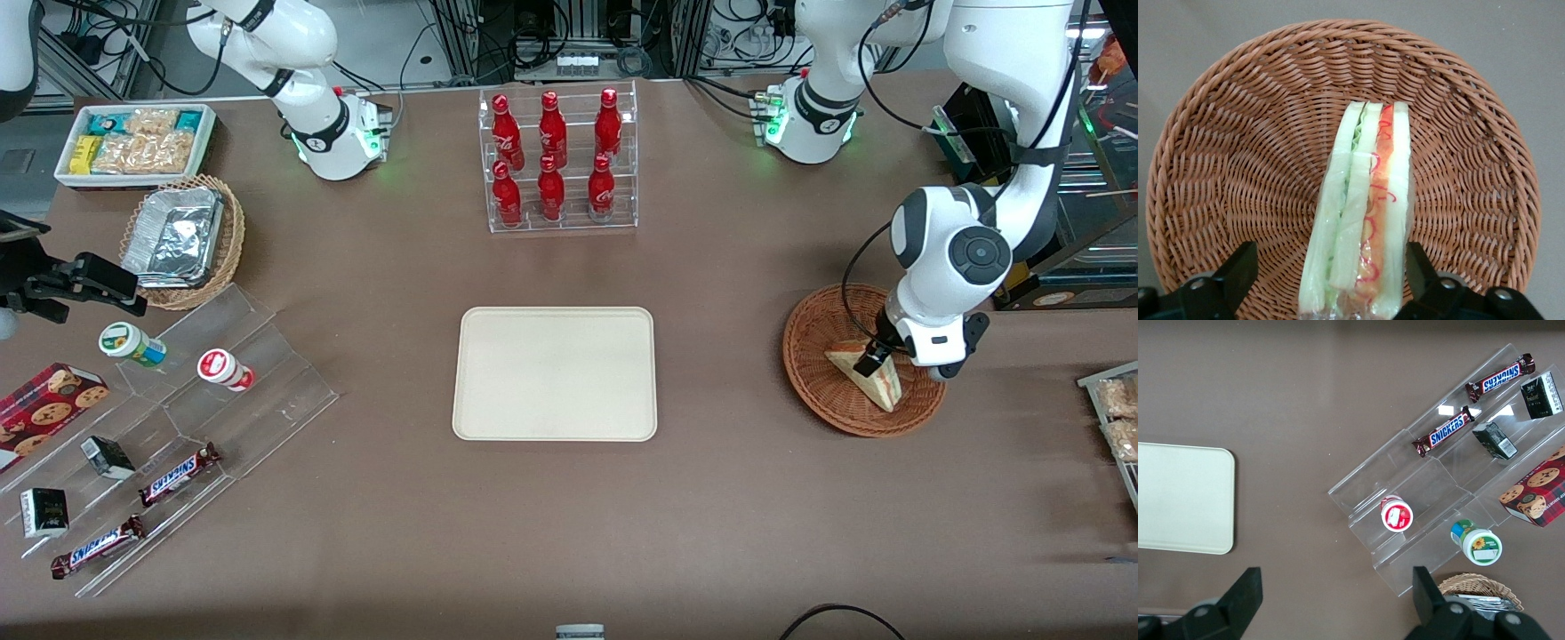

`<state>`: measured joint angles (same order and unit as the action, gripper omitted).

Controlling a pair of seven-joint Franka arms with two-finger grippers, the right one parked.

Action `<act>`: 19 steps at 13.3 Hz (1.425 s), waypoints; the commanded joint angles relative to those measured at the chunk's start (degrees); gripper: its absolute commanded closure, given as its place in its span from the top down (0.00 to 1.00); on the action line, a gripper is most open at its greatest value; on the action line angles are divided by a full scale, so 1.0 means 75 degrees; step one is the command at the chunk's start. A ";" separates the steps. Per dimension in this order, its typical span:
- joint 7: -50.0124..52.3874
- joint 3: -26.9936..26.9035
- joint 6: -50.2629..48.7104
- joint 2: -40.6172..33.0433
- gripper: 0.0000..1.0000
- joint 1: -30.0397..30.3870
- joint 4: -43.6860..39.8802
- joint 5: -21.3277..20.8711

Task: Place sandwich from basket to tray
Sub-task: 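Lift the sandwich and carry it over the cream tray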

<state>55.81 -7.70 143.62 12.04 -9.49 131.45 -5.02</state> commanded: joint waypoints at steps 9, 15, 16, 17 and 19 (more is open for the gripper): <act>0.0058 0.0171 -0.2798 -0.0961 0.08 -0.0200 -0.1318 -0.0116; 0.0210 0.0207 -0.3677 -0.1371 0.00 -0.0854 -0.1751 -0.0105; 0.0211 0.0207 -0.4052 -0.1371 0.00 -0.1170 -0.2090 -0.0070; 0.0222 0.0207 -0.4276 -0.1371 0.00 -0.1509 -0.2395 -0.0023; 0.0432 0.0207 -0.4337 -0.1302 0.00 -0.2294 -0.2888 -0.0011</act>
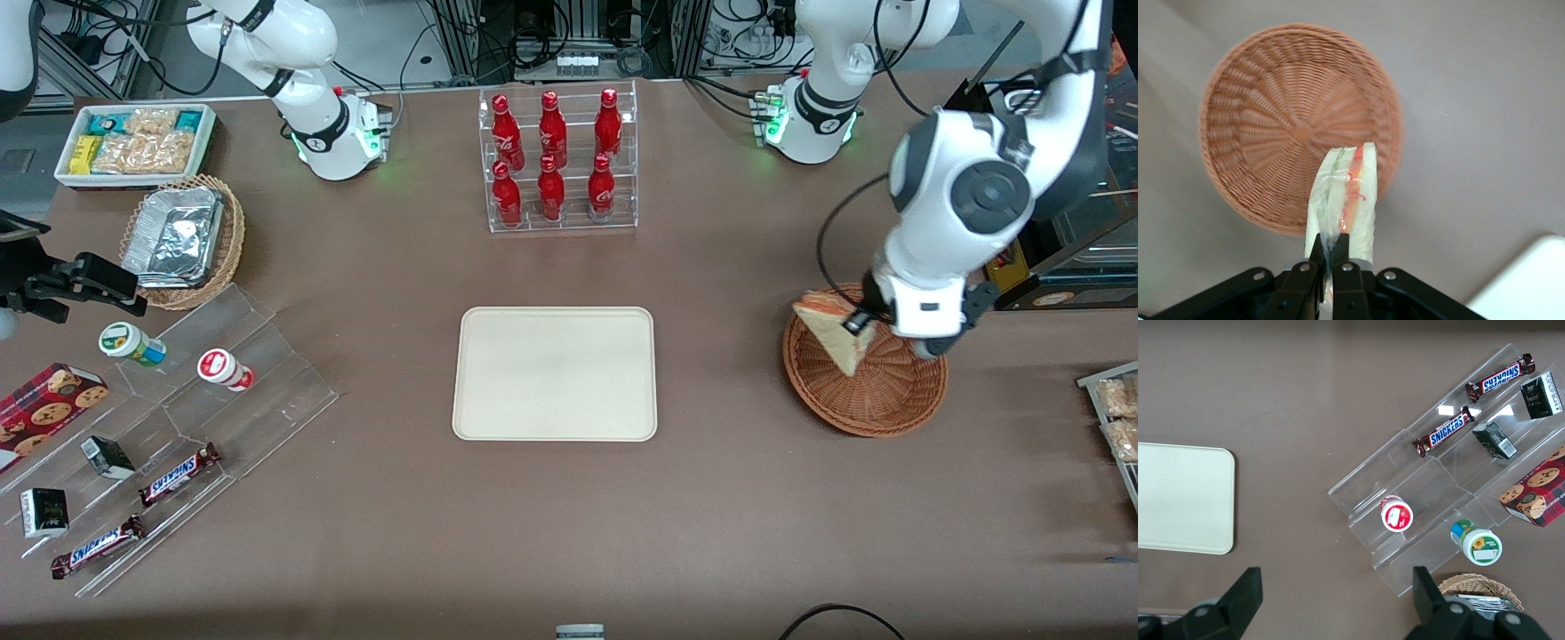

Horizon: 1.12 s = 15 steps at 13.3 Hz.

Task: Place sandwich from basket to tray
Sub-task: 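Lift the sandwich and carry it over the cream tray, then lower the sandwich upright onto the tray with the left gripper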

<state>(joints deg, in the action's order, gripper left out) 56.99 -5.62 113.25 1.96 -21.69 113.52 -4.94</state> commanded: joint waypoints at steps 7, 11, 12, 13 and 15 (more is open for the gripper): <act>0.0065 -0.0083 0.0227 0.1915 0.00 -0.2836 -0.2160 -0.0115; 0.0170 -0.0083 0.1046 0.3053 0.00 -0.3529 -0.2632 -0.0699; 0.0171 -0.0083 0.1211 0.3253 0.00 -0.3692 -0.2597 -0.0806; 0.0171 -0.0083 0.1502 0.3394 0.00 -0.3740 -0.2550 -0.0841; 0.0066 -0.0083 0.1972 0.3571 0.00 -0.3752 -0.2433 -0.0842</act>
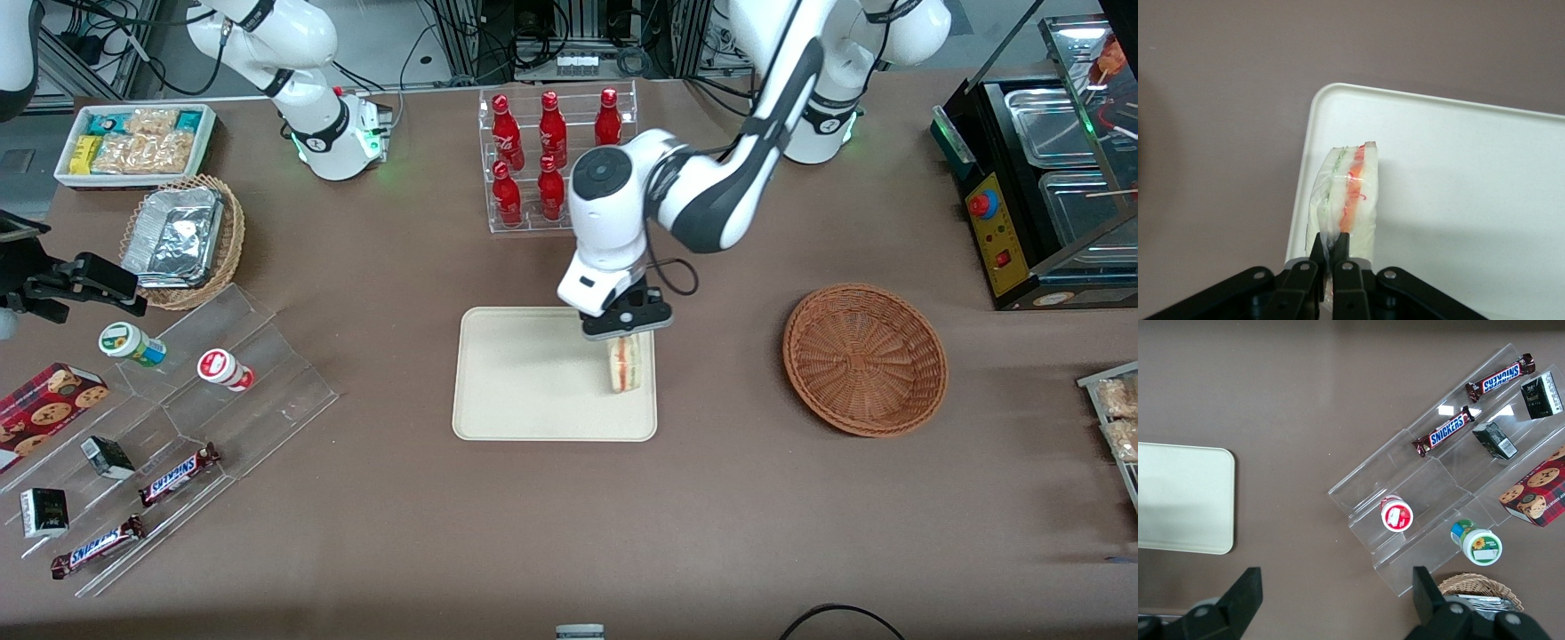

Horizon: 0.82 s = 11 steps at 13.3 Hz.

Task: Place sandwich from basket to tray
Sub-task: 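Lower the sandwich upright onto the tray with the left gripper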

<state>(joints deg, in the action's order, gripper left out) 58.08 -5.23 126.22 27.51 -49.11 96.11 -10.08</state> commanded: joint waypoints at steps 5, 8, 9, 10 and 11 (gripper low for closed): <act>-0.0466 -0.0135 0.0760 0.0223 0.00 -0.0084 0.0193 -0.0378; -0.0490 -0.0135 0.1543 0.0235 0.00 -0.0084 0.0719 -0.0437; -0.0386 -0.0147 0.1569 0.0269 0.00 -0.0131 0.0779 -0.0449; -0.0361 -0.0147 0.1569 0.0270 0.00 -0.0119 0.0780 -0.0449; -0.0315 -0.0147 0.1569 0.0270 0.00 -0.0131 0.0768 -0.0449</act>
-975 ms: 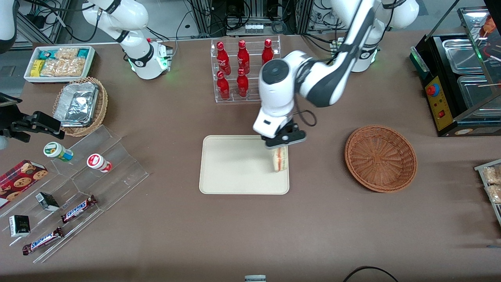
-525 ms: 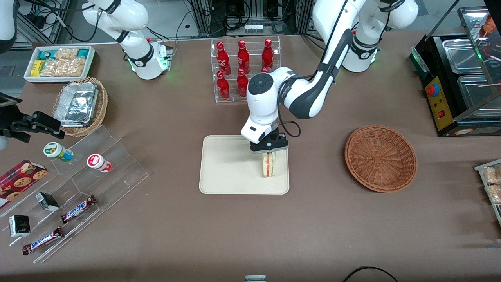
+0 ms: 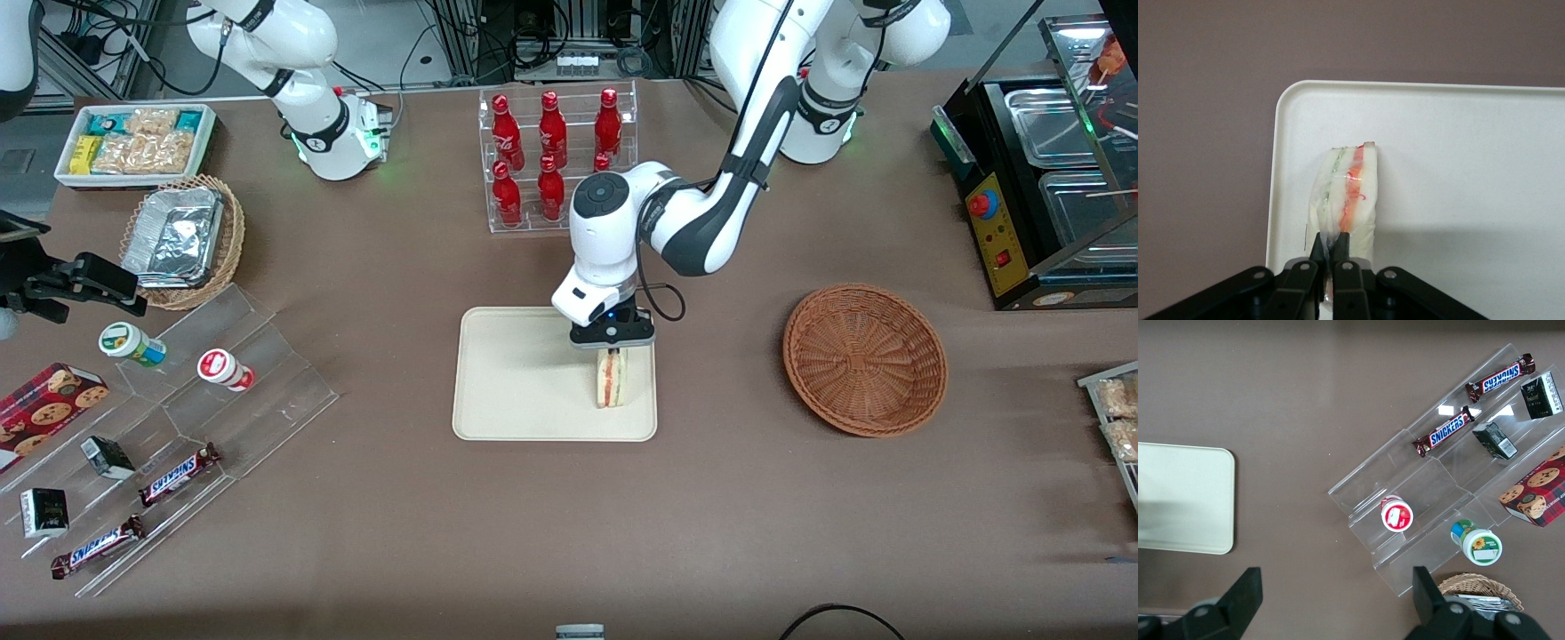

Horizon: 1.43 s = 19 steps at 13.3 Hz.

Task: Place sandwich from basket to tray
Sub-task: 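Lower the sandwich upright onto the tray with the left gripper, then open the left gripper and raise it away from the sandwich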

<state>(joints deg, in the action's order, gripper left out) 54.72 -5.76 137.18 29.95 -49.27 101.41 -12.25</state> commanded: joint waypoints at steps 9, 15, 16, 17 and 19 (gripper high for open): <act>0.0427 -0.0076 0.0049 -0.0032 1.00 -0.0192 0.0002 -0.0124; 0.0345 -0.0076 -0.1731 -0.0687 1.00 -0.0145 -0.0841 -0.0066; 0.0357 -0.0088 -0.1848 -0.0828 1.00 -0.0145 -0.0876 -0.0054; 0.0345 -0.0099 -0.2023 -0.1015 1.00 -0.0087 -0.0935 -0.0042; 0.0333 -0.0146 -0.2538 -0.1343 1.00 -0.0040 -0.1087 -0.0007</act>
<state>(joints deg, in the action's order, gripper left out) 56.60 -6.49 121.55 22.54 -49.76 93.88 -12.24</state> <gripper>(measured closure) 0.000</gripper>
